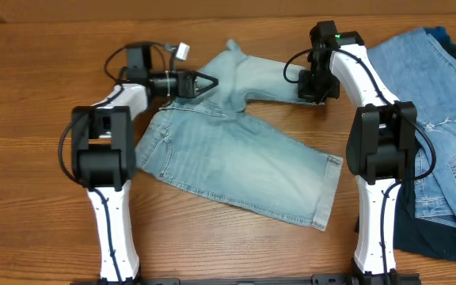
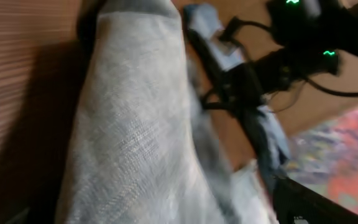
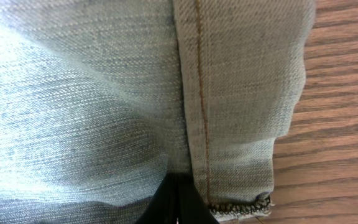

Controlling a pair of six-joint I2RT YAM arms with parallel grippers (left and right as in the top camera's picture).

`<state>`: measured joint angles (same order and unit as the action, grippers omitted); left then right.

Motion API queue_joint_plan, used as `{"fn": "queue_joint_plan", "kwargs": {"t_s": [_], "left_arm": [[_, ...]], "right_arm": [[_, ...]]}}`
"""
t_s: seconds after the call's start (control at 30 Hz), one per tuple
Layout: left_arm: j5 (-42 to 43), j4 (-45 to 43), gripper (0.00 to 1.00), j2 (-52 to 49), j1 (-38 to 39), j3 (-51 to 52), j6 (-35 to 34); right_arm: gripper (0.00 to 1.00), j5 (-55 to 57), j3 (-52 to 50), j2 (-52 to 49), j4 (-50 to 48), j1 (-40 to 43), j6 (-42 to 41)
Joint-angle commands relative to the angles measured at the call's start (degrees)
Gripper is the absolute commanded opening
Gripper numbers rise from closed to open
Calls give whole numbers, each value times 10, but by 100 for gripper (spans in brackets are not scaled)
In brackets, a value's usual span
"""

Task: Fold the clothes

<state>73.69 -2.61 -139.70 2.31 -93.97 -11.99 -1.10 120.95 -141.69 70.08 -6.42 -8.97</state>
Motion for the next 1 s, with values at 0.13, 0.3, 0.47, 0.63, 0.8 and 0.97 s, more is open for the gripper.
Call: {"fn": "queue_joint_plan", "kwargs": {"t_s": [0.13,0.3,0.47,0.63,0.8,0.97], "left_arm": [[170,-331,100,-4,22,-43,-310],[170,-539,100,-4,22,-44,-496],[170,-578,100,-4,22,-44,-523],[170,-575,100,-5,18,-44,-523],[-28,-322,100,-6,-13,-44,-364],[-172,-217,100,7,-6,-45,-294]], "right_arm": [[4,4,-30,-32,10,0,3],[4,4,-30,-32,13,0,3],[4,9,-30,-32,19,0,3],[4,91,-30,-32,83,7,-63],[4,29,-30,-26,58,19,-62],[4,23,-25,-20,38,12,-62]]}}
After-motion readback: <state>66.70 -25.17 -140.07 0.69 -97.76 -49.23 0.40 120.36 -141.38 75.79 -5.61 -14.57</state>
